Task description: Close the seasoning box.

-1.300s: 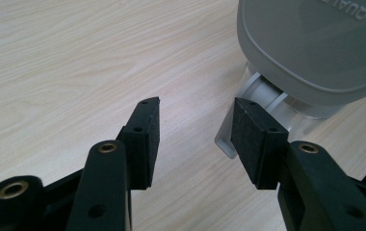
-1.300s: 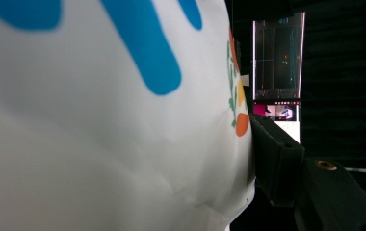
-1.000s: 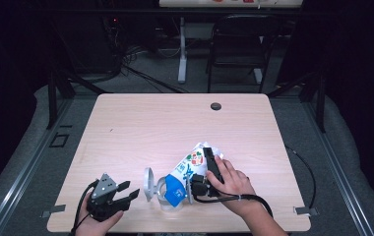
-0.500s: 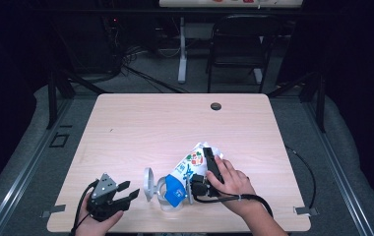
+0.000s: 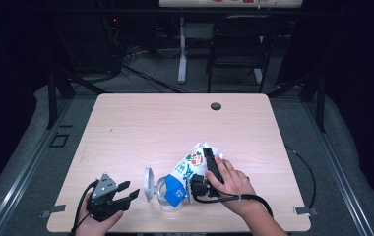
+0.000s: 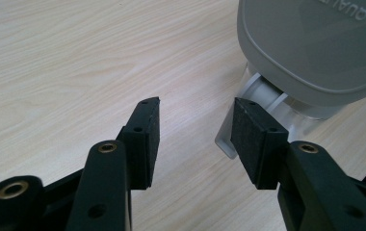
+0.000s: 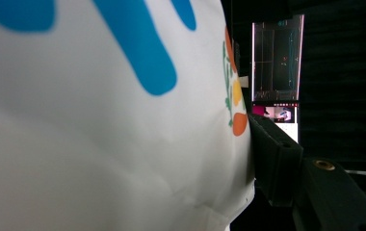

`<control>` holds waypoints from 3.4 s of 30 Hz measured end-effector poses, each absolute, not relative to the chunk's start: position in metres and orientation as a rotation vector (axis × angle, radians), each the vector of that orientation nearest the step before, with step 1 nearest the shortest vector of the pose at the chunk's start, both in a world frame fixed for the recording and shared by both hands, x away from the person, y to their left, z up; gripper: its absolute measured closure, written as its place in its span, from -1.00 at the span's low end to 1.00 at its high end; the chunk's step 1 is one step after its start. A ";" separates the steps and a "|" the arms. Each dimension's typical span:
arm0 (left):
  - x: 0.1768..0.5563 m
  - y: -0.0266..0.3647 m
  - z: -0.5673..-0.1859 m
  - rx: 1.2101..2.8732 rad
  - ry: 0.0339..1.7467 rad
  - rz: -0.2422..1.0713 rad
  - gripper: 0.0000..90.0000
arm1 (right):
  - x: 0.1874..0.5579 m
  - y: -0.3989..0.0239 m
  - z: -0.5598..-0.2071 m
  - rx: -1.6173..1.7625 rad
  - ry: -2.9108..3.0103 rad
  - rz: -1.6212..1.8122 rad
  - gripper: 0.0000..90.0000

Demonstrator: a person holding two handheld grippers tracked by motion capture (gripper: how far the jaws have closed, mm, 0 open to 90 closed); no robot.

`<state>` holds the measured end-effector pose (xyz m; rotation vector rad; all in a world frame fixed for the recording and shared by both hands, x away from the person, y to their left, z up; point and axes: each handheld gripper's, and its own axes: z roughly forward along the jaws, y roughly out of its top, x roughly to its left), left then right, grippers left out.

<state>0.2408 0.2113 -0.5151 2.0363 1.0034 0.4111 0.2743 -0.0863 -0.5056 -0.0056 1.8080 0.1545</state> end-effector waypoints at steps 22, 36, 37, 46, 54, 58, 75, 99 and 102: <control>0.241 0.211 -0.515 2.031 1.008 0.412 0.20 | 0.274 -0.086 -0.505 -0.012 1.807 0.142 0.08; 0.241 0.212 -0.515 2.031 1.009 0.411 0.20 | 0.274 -0.086 -0.504 -0.022 1.800 0.138 0.08; 0.241 0.212 -0.515 2.031 1.009 0.411 0.21 | 0.274 -0.086 -0.504 -0.022 1.801 0.139 0.08; 0.241 0.212 -0.515 2.031 1.009 0.411 0.20 | 0.274 -0.086 -0.504 -0.026 1.798 0.150 0.09; 0.241 0.212 -0.515 2.032 1.009 0.409 0.20 | 0.273 -0.086 -0.503 -0.029 1.802 0.137 0.10; 0.241 0.212 -0.515 2.033 1.010 0.409 0.20 | 0.273 -0.086 -0.503 -0.032 1.800 0.135 0.11; 0.241 0.212 -0.515 2.034 1.009 0.410 0.20 | 0.273 -0.086 -0.503 -0.032 1.799 0.138 0.12; 0.241 0.213 -0.515 2.033 1.010 0.410 0.20 | 0.272 -0.085 -0.503 -0.048 1.794 0.153 0.13; 0.241 0.212 -0.515 2.033 1.009 0.410 0.20 | 0.273 -0.085 -0.503 -0.053 1.793 0.156 0.14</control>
